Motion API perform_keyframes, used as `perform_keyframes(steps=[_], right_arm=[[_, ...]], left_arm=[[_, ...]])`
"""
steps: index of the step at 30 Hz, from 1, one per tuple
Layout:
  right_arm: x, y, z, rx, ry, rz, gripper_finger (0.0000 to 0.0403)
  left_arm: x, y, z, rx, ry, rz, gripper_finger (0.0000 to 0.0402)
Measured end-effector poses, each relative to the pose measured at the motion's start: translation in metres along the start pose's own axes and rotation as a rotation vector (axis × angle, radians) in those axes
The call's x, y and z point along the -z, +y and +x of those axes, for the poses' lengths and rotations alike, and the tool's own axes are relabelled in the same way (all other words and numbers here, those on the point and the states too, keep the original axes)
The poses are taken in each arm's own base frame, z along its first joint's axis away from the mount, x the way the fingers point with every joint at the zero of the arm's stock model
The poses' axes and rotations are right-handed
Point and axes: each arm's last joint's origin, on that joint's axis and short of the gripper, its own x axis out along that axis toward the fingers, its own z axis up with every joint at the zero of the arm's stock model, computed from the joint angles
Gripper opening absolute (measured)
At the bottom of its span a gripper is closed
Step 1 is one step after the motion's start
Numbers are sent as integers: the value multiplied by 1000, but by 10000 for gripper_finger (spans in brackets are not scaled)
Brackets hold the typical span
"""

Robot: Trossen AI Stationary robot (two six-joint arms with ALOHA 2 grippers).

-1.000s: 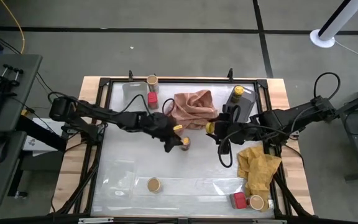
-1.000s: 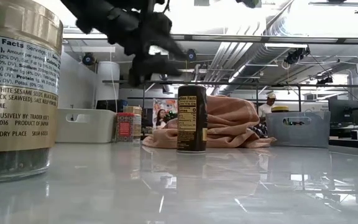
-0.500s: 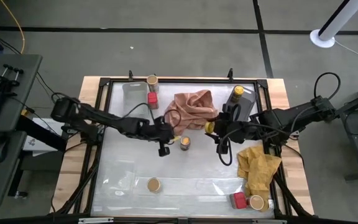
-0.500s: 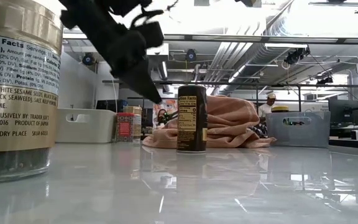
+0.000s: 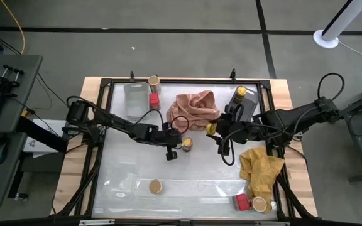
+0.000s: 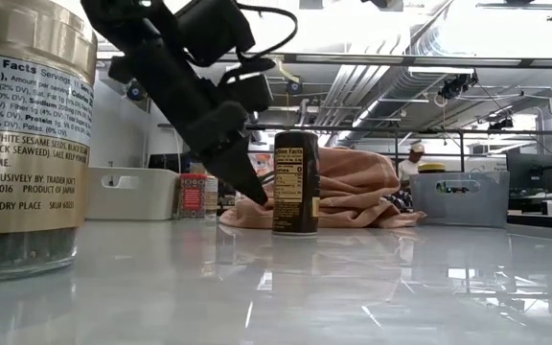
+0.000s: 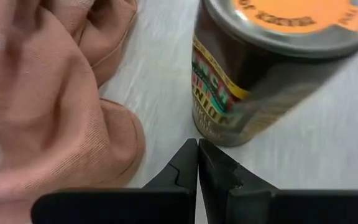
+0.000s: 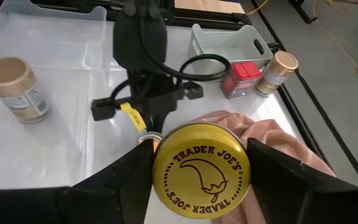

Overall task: Sort spices by type
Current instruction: Put the yellow seasoning bottle into the black bin

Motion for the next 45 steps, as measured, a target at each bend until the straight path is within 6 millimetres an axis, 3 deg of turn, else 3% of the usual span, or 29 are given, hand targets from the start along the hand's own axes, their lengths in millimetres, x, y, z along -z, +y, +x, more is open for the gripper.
perform_keyframes(steps=[18,24,34,45], right_arm=[[0,1,0,-21,3,-2,227],[0,3,0,-97,18,26,227],[1,3,3,-138,44,73,227],[4,5,11,-178,98,88,227]], left_arm=[[-9,-7,9,47,-137,-172,0],[-10,-14,13,71,-176,-207,0],[-41,-27,8,82,-273,-173,0],[-54,-17,-4,18,-274,-122,0]])
